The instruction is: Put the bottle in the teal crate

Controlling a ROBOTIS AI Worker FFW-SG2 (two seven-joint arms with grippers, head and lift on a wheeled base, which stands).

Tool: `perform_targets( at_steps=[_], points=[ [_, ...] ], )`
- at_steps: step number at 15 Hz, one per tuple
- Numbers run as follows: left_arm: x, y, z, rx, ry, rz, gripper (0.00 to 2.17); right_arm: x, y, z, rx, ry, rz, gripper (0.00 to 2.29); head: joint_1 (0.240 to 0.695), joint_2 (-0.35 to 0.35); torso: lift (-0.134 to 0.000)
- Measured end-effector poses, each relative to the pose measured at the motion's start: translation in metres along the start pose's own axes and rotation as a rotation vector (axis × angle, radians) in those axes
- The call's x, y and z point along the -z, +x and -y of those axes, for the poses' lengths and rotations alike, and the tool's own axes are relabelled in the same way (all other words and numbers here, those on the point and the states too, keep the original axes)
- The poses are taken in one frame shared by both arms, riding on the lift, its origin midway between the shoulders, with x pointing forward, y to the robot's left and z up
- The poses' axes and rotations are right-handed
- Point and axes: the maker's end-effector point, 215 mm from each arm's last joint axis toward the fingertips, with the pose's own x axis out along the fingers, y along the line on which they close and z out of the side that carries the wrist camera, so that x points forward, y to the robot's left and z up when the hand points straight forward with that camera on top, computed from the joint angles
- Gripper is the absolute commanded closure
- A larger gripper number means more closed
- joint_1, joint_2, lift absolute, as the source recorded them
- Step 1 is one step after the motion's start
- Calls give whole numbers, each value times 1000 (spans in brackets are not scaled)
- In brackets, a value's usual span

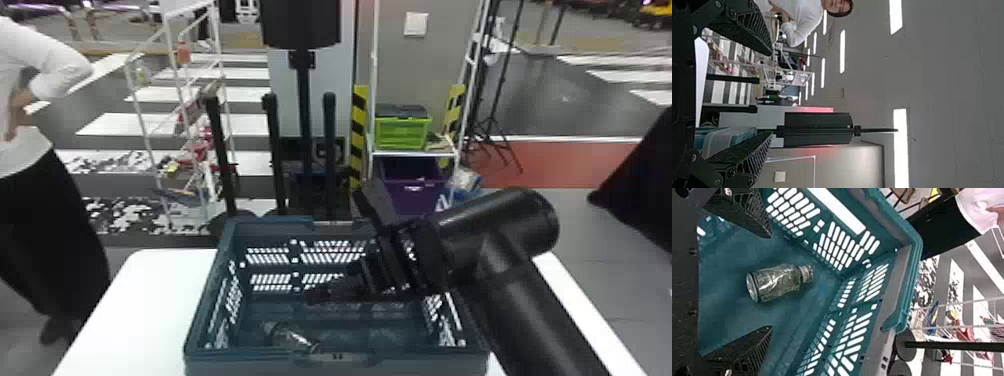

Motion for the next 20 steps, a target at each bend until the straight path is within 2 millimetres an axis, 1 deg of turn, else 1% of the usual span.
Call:
perform_targets(
  at_steps=[3, 4, 5, 6, 8, 10, 11, 13, 15, 16, 18, 20],
  points=[
    [0, 0, 0, -1, 0, 0, 181, -4, -30, -18, 16, -3, 29, 63, 499, 0, 0],
    [0, 0, 0, -1, 0, -1, 181, -3, -41, -23, 17, 2, 49, 63, 499, 0, 0],
    [0, -1, 0, -1, 0, -1, 181, 1, -52, -23, 25, 8, 72, 60, 499, 0, 0],
    [0, -1, 0, 1, 0, -2, 181, 6, -61, -21, 36, 11, 92, 56, 499, 0, 0],
    [-1, 0, 2, 4, -1, 0, 181, 30, -80, -8, 68, 30, 122, 56, 499, 0, 0],
    [-2, 0, 3, 8, -2, 3, 181, 58, -101, 11, 105, 58, 158, 60, 499, 0, 0],
    [-2, 0, 4, 11, -2, 3, 181, 66, -111, 17, 117, 62, 187, 63, 499, 0, 0],
    [-2, 1, 6, 17, -1, 0, 181, 73, -135, 23, 140, 49, 286, 66, 499, 0, 0],
    [-4, 1, 8, 25, -1, 0, 181, 72, -159, 20, 163, 18, 380, 66, 499, 0, 0],
    [-4, 1, 9, 29, -1, 0, 181, 76, -169, 16, 173, 5, 417, 66, 499, 0, 0],
    [-4, 0, 10, 32, -3, -2, 181, 85, -181, 13, 198, -20, 495, 66, 499, 0, 0],
    [-3, -2, 13, 43, -4, -5, 181, 93, -191, 14, 239, -56, 608, 66, 499, 0, 0]
  ],
)
